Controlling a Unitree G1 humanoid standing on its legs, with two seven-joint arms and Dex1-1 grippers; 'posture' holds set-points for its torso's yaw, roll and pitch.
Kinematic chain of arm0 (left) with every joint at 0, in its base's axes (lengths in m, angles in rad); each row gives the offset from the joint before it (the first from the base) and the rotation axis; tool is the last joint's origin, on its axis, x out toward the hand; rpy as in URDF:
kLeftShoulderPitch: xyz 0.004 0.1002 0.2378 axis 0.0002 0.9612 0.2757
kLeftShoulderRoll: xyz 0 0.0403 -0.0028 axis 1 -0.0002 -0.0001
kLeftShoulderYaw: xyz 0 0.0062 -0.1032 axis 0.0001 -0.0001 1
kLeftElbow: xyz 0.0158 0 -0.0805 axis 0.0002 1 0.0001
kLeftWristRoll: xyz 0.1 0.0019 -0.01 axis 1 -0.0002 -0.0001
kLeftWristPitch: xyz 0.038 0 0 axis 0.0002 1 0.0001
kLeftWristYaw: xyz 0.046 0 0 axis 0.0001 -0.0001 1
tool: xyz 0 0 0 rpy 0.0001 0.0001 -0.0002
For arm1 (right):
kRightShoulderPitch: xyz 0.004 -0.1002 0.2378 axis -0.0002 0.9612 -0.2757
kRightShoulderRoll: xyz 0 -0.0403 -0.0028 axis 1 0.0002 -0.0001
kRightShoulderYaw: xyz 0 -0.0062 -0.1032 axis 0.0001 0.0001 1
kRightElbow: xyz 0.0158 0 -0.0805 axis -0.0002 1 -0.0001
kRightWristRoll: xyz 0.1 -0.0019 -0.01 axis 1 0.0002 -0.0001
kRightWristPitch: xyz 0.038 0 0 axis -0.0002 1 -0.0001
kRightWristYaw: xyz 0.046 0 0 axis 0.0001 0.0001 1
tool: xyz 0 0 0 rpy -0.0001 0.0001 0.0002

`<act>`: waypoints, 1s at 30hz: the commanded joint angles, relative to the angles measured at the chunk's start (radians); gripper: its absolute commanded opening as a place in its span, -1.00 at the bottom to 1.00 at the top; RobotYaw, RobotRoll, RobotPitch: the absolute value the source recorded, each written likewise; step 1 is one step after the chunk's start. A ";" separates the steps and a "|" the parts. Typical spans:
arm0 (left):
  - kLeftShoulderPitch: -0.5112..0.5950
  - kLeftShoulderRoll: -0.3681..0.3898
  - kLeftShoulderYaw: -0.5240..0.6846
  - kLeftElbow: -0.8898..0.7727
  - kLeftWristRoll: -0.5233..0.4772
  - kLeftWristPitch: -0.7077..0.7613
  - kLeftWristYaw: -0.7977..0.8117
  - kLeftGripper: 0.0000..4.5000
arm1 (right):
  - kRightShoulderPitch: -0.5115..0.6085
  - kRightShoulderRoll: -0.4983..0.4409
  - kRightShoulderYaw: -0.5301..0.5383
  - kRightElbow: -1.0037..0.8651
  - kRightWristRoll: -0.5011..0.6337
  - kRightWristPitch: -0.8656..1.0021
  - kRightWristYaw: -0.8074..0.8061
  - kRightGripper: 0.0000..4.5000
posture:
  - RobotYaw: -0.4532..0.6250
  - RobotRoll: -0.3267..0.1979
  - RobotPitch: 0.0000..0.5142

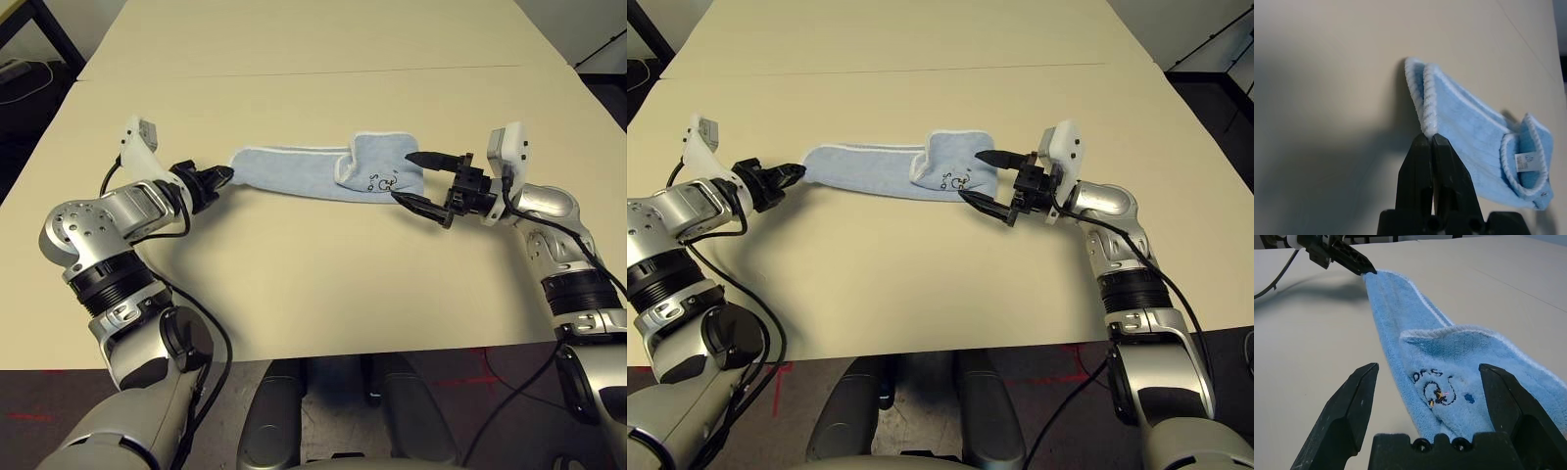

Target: Fold the towel and set it aside.

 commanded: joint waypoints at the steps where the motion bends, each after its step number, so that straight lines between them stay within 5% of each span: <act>1: -0.018 0.028 -0.038 -0.018 -0.025 0.077 -0.058 -0.96 | 0.001 -0.001 -0.003 0.019 -0.010 -0.013 0.002 1.00 | 0.03 0.25 -0.08; 14: 0.105 0.152 -0.218 -0.081 -0.300 0.096 -0.137 -0.96 | -0.026 -0.017 -0.009 0.061 -0.013 -0.025 0.008 1.00 | 0.03 0.25 -0.08; 30: -0.085 0.068 -0.205 0.009 -0.177 0.080 -0.095 -0.96 | -0.013 -0.029 -0.012 0.058 -0.012 -0.029 0.001 1.00 | 0.01 0.25 -0.13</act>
